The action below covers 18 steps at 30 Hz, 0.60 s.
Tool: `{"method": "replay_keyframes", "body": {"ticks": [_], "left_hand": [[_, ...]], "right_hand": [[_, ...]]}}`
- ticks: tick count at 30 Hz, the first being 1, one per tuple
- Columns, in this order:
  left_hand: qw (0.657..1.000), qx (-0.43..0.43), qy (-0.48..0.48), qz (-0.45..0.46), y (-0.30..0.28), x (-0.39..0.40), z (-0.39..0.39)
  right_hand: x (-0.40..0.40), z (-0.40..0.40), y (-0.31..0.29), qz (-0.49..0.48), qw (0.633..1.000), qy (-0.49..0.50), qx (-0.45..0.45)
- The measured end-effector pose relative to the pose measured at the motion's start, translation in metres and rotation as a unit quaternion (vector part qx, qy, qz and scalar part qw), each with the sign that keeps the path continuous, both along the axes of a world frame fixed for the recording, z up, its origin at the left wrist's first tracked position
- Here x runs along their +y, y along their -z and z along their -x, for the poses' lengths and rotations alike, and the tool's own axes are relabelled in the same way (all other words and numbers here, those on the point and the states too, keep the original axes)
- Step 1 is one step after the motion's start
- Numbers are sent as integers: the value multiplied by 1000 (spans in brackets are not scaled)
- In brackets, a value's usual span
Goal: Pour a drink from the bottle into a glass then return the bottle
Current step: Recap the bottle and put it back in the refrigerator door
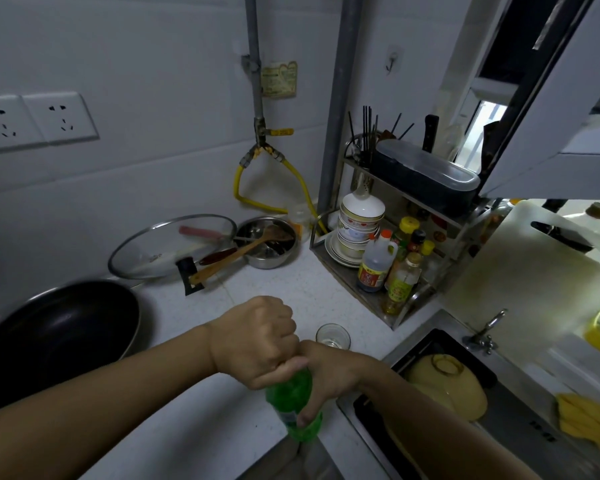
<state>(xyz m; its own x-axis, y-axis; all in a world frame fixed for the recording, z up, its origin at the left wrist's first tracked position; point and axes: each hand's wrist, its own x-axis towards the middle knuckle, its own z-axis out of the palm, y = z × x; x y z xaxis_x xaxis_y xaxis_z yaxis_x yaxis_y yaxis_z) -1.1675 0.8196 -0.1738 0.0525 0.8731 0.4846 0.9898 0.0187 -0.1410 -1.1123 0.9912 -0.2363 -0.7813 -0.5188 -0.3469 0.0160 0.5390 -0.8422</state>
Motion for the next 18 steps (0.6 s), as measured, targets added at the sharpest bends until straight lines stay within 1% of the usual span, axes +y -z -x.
{"method": "replay_keyframes", "body": {"ticks": [2,4,6,11,13,14,16,17,18], "left_hand": [[999,26,29,0,-4,1,-2],[998,38,53,5,-8,1,-4],[995,57,78,7,-14,1,-8],[985,110,129,18,-25,3,-16],[982,120,147,10,-28,5,-16],[981,119,153,5,-29,5,-15],[985,94,144,-6,-29,4,-10],[991,65,121,-8,-28,1,-6],[996,19,81,-10,-26,-2,-3]], "right_hand": [[-2,-1,0,11,1000,-4,2],[-4,-2,0,28,999,-34,-11],[-5,-4,-1,44,996,-57,-45],[-15,-10,-10,120,980,-100,-121],[-21,-12,-15,145,973,-121,-133],[-23,-13,-16,156,972,-119,-133],[-24,-13,-17,175,971,-85,-138],[-24,-14,-18,186,971,-58,-140],[-22,-13,-19,199,969,-31,-143]]}}
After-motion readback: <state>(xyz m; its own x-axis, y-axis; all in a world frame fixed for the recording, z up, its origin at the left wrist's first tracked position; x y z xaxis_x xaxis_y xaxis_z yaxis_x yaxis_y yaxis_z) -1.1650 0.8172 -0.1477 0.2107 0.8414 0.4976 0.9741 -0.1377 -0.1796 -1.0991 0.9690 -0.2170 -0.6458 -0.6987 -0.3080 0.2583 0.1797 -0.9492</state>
